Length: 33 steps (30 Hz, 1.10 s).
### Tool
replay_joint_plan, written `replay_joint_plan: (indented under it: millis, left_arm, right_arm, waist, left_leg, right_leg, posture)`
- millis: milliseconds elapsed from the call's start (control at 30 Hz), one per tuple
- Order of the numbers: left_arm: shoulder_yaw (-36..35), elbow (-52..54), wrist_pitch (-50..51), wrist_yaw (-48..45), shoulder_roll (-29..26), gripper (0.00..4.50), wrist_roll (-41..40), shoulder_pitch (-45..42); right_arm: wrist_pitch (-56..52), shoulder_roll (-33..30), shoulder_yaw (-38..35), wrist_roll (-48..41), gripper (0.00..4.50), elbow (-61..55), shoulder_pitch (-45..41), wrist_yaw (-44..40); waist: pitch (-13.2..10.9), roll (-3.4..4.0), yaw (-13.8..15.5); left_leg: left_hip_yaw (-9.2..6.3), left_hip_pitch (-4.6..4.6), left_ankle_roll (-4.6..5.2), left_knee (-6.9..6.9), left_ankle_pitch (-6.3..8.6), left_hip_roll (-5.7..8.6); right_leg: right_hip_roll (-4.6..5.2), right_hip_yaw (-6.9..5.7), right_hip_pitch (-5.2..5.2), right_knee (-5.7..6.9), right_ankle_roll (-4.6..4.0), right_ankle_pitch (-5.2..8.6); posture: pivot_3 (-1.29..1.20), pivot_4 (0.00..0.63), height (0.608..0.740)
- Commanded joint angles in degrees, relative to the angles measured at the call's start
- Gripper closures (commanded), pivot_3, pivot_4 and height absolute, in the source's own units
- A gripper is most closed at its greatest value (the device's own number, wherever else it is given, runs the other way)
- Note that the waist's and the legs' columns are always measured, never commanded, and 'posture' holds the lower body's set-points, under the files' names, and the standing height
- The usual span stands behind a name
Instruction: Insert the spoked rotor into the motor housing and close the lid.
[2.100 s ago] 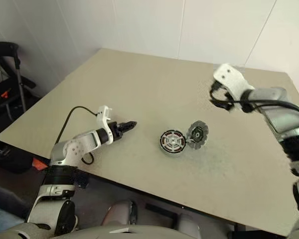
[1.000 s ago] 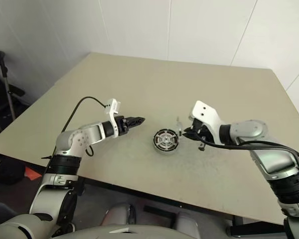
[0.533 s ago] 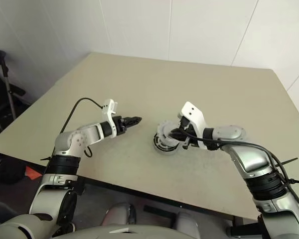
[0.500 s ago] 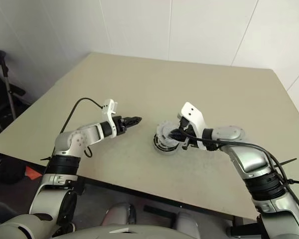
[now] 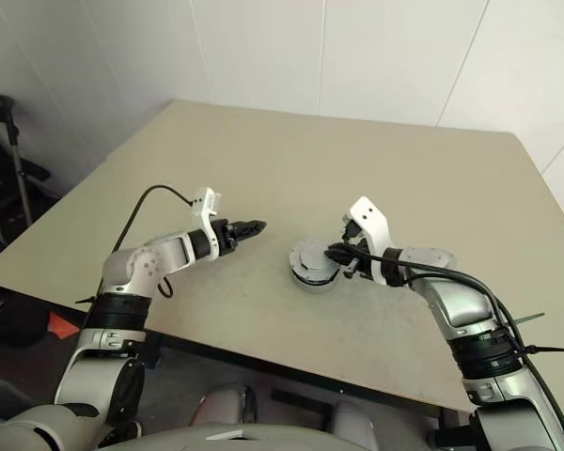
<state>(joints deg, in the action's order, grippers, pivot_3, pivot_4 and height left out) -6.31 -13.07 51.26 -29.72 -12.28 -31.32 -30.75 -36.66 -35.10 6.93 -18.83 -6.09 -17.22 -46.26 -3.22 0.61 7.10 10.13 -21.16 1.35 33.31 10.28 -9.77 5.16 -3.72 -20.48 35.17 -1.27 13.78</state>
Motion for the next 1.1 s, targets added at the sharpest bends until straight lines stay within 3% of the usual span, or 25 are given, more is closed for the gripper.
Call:
replay_joint_plan:
  millis: [33, 100, 200, 533, 1100]
  left_arm:
    - [-0.1, 0.9, -0.9, -0.5, -0.2, 1.68, 0.0, -1.1]
    - [0.2, 0.5, -1.2, -0.6, 0.0, 1.68, 0.2, -1.4]
    - [0.5, 0.3, -1.4, -0.8, 0.2, 1.68, 0.4, -1.5]
    - [0.4, -0.1, -1.2, -1.3, -0.6, 1.68, 0.6, -2.0]
    - [0.2, 0.1, -0.6, -1.1, -1.2, 1.68, 0.8, -1.9]
  right_arm:
    - [-0.9, -0.6, -5.1, -5.6, 3.96, -3.2, -2.9, -3.2]
    - [-0.8, -1.0, -5.5, -6.5, 3.96, -4.1, -3.5, -4.6]
    - [0.1, -0.9, -5.0, -6.6, 3.41, -4.5, -3.2, -5.8]
    - [5.3, 0.9, -2.1, -3.1, 0.03, 0.8, -2.2, -7.4]
    - [13.5, 1.3, 3.3, 4.4, 0.01, 5.0, 0.7, -8.4]
  waist:
    - [0.0, 0.0, 0.0]
    - [0.0, 0.0, -0.1]
    - [0.0, 0.0, 0.0]
    - [0.0, 0.0, 0.0]
    - [0.0, 0.0, 0.0]
  left_leg:
    - [0.0, -0.03, 0.01, -0.01, 0.0, 0.0]
    - [0.01, -0.13, 0.02, -0.04, 0.01, 0.0]
    - [0.0, -0.33, 0.02, -0.07, 0.0, -0.02]
    - [0.0, -0.57, 0.03, -0.04, 0.01, -0.01]
    - [0.0, -0.53, 0.04, -0.04, 0.01, -0.01]
  right_leg:
    - [0.0, 0.0, -0.01, -0.02, 0.0, 0.0]
    - [0.0, 0.0, -0.13, -0.03, -0.01, -0.01]
    - [-0.02, -0.02, -0.33, -0.02, -0.02, -0.01]
    - [-0.01, -0.03, -0.54, -0.02, -0.05, 0.0]
    - [-0.01, -0.03, -0.5, -0.03, -0.05, 0.0]
  posture:
    - [0.0, 0.0, 0.74]
    - [0.0, 0.0, 0.74]
    - [0.0, 0.0, 0.74]
    - [0.0, 0.0, 0.74]
    - [0.0, 0.0, 0.74]
